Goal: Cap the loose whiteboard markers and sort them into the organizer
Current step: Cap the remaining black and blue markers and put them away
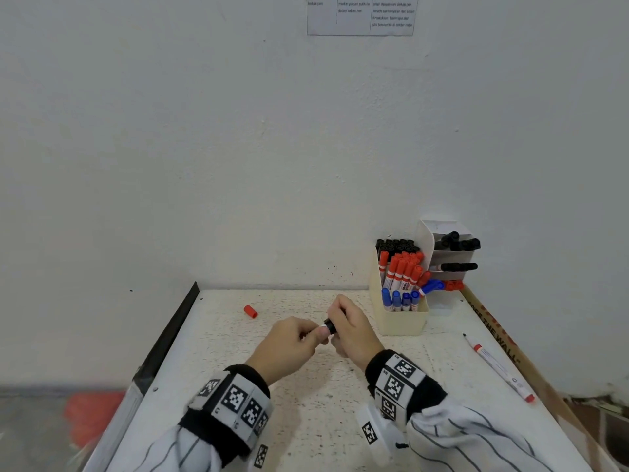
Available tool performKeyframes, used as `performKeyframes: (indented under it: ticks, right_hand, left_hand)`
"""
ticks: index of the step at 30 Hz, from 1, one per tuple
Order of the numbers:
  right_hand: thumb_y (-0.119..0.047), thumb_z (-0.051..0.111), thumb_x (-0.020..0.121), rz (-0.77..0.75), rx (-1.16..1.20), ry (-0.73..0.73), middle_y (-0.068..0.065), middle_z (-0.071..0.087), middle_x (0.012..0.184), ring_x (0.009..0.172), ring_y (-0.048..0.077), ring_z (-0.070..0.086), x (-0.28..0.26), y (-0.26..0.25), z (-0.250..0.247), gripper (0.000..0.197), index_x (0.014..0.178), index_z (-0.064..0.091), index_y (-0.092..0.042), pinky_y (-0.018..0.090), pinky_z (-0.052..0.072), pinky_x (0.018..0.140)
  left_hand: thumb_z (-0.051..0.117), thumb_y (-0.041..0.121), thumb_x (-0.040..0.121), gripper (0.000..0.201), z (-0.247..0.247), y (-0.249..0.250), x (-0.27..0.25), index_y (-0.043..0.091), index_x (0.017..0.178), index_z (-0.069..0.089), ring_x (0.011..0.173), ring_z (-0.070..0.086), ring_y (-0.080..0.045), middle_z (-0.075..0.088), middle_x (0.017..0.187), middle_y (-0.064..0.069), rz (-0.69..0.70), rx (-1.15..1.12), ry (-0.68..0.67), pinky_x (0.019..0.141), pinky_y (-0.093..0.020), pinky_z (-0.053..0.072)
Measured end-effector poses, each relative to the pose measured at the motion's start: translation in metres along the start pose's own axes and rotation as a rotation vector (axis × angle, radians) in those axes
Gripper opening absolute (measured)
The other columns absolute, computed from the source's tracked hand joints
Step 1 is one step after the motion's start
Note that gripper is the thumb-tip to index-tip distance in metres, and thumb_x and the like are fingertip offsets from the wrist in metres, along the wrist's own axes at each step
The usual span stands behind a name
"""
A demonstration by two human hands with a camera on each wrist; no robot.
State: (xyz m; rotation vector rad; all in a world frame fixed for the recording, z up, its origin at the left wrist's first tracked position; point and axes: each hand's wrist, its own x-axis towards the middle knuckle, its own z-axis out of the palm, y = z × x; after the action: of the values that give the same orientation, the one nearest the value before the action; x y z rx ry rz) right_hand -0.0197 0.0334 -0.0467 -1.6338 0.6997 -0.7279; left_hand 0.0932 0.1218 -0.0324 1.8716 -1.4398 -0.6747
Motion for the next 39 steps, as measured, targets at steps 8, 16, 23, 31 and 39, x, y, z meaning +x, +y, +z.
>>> performKeyframes:
  ticks: [8,16,23,31,39]
  right_hand:
    - [-0.006,0.034,0.098,-0.055,0.051,-0.032,-0.003,0.035,0.052,0.035,-0.001,0.033,-0.003,-0.005,0.002,0.031,0.068,0.033,-0.012,0.013,0.027,0.036]
    - [-0.013,0.038,0.097,-0.066,-0.184,-0.085,-0.003,0.045,0.062,0.053,0.006,0.043,0.017,-0.005,0.003,0.026,0.071,0.039,-0.015,0.013,0.038,0.050]
    - [-0.012,0.048,0.091,-0.248,-0.457,-0.009,-0.008,0.046,0.071,0.059,0.002,0.039,0.031,-0.023,-0.011,0.006,0.090,0.051,-0.017,0.010,0.035,0.055]
    - [-0.005,0.062,0.082,-0.455,-0.422,0.510,-0.005,0.059,0.088,0.075,0.002,0.057,0.018,-0.057,-0.091,0.020,0.100,0.062,-0.014,0.006,0.046,0.070]
    - [0.002,0.061,0.080,-0.461,-0.589,0.856,0.002,0.057,0.093,0.079,0.015,0.055,0.007,-0.042,-0.192,0.018,0.098,0.063,-0.002,-0.001,0.042,0.070]
  left_hand:
    - [0.046,0.039,0.096,0.033,-0.009,0.008,-0.002,0.015,0.081,0.064,0.033,0.023,-0.006,0.042,0.051,0.007,-0.146,-0.355,-0.151,0.036,-0.014,0.018]
    - [0.044,0.033,0.097,0.034,0.006,-0.013,0.007,0.012,0.087,0.068,0.040,0.035,-0.002,0.050,0.059,0.005,-0.001,-0.261,0.045,0.044,-0.013,0.030]
    - [0.024,0.032,0.102,0.043,-0.012,-0.067,0.052,0.012,0.117,0.060,0.095,0.054,-0.016,0.059,0.107,-0.006,-0.197,-0.007,0.108,0.094,-0.037,0.042]
    - [0.036,0.023,0.099,0.048,-0.031,-0.128,0.085,0.017,0.146,0.026,0.144,0.009,-0.028,-0.002,0.157,-0.013,-0.389,0.451,-0.067,0.116,-0.032,0.017]
    - [0.041,0.018,0.095,0.030,-0.029,-0.127,0.086,0.018,0.121,0.057,0.109,0.052,-0.026,0.041,0.121,-0.008,-0.350,0.558,0.039,0.101,-0.031,0.039]
